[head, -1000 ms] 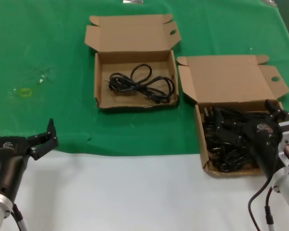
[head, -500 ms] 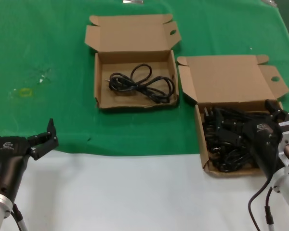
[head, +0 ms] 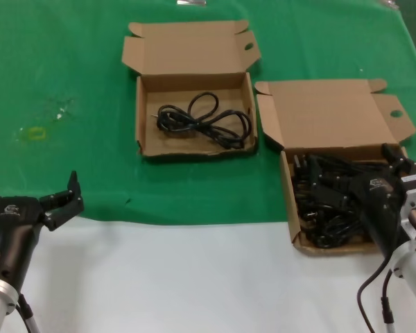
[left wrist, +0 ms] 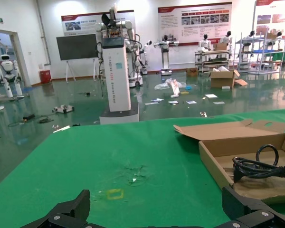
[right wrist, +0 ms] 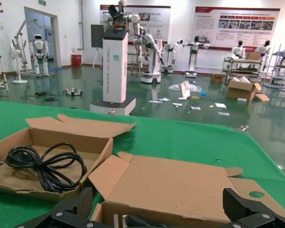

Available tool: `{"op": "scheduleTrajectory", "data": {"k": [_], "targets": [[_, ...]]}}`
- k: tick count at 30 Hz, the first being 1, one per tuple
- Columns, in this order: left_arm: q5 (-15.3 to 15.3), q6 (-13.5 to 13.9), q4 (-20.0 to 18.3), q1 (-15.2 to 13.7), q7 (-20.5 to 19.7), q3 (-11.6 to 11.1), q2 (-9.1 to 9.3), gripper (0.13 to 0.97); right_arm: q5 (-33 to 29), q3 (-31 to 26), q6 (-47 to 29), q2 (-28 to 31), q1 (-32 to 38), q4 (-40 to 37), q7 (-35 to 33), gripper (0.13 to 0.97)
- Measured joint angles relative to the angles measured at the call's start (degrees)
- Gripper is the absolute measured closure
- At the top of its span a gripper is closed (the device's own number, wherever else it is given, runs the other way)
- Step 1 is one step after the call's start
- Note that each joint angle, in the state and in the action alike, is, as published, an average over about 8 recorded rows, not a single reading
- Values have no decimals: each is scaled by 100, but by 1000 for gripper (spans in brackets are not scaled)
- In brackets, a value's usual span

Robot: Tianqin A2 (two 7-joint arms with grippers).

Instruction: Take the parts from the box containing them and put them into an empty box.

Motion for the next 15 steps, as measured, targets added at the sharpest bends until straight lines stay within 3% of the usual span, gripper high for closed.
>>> {"op": "scheduleTrajectory", "data": {"k": [15], "targets": [[0,0,0,0,0,0,0,132,0,0,0,0,0,0,0,129]]}}
